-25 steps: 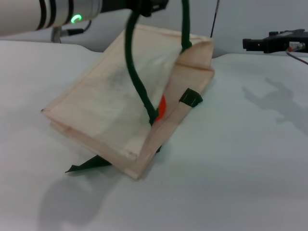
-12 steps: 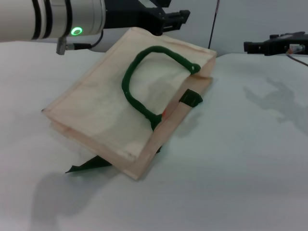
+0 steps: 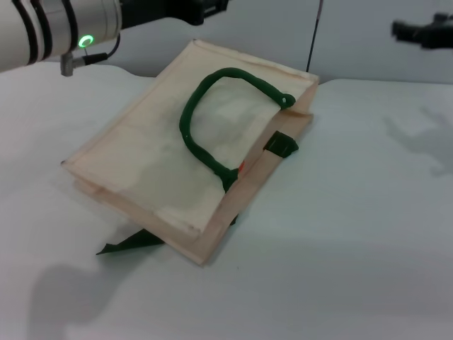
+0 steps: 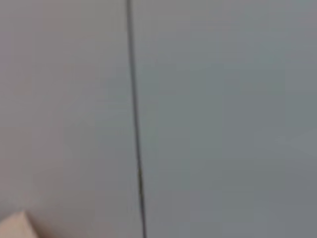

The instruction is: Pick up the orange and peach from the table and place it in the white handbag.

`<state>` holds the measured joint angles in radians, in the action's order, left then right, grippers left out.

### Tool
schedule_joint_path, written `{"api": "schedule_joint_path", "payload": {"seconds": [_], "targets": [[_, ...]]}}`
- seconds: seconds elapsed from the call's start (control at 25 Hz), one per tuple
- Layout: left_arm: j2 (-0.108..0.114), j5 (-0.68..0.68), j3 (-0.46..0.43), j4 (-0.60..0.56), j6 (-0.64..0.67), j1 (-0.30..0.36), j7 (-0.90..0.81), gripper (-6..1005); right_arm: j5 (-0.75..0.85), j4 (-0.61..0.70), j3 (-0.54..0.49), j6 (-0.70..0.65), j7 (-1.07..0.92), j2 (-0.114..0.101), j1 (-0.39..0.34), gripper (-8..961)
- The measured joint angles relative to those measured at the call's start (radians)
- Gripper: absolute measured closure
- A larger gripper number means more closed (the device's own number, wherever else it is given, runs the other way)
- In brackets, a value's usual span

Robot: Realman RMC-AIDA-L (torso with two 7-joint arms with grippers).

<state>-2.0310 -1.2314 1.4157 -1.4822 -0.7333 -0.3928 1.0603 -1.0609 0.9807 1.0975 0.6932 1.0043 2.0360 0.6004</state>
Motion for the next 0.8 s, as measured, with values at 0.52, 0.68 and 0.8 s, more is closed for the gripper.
{"api": "schedule_joint_path", "payload": {"seconds": [0.52,0.68,0.8], "targets": [[-0.003,-0.177,0.056,0.088,0.251,0.041,0.228,472,-0.675,-0.066,0.031,-0.076,0.708,0.007,-0.096,88],[-0.003,-0.264,0.051,0.124,0.258,0.043,0.309,472,-0.865,-0.121,0.046,-0.068,0.888,0.005,-0.104,88],[-0.003,-0.358,0.04,0.15,0.26,0.051,0.408,472,-0.895,-0.132,0.05,-0.061,0.998,-0.001,-0.095,88]]}}
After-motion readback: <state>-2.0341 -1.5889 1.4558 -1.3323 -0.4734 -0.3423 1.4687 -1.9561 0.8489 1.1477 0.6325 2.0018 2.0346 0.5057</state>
